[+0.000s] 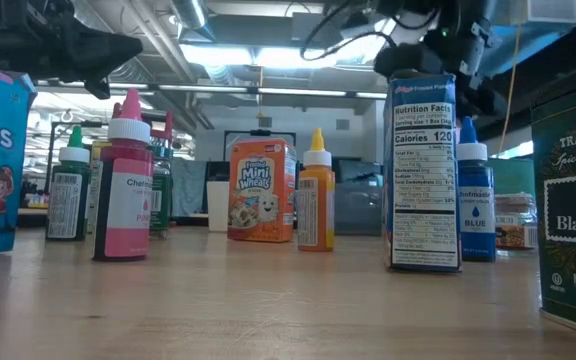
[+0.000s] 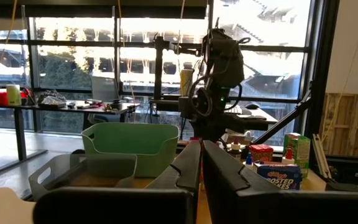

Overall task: Pick & Place Kitchen Items
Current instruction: Put the red cereal box into the green bin

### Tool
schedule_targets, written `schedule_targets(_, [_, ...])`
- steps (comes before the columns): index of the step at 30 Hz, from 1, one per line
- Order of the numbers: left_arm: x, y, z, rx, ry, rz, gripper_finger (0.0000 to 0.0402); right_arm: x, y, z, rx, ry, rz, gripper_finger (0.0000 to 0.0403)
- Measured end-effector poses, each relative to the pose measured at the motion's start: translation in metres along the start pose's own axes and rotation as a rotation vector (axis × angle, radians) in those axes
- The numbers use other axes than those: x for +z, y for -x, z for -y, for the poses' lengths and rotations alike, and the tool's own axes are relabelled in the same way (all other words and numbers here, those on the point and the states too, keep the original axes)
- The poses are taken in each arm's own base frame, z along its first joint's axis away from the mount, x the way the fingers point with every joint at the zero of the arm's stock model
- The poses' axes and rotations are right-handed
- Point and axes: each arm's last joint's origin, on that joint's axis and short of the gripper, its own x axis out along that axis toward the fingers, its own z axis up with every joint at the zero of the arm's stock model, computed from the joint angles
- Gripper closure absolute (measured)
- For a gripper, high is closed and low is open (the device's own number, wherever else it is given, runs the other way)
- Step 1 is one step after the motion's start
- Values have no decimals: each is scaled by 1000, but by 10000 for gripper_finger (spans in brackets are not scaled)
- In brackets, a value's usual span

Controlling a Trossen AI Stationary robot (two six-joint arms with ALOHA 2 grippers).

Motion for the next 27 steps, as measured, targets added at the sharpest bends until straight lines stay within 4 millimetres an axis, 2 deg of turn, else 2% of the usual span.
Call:
schedule_targets(5, [0, 0, 0, -1, 0, 0, 389, 11, 30, -2, -22, 25, -13, 312])
schedule_targets(10, [0, 0, 0, -1, 0, 0, 391, 30, 75, 2, -72, 8, 30, 312])
schedule_targets(14, [0, 0, 0, -3, 0, 0, 389, 48, 109, 16, -149, -37, 98, 312])
schedule_targets(17, [0, 0, 0, -4, 0, 0, 389, 62, 127, 32, -227, -104, 155, 312])
schedule_targets(22, [0, 0, 0, -3, 0, 0, 391, 89, 133, 64, -282, -157, 195, 312])
schedule_targets(27, [0, 0, 0, -3, 0, 0, 389, 116, 122, 105, -377, -242, 153, 312])
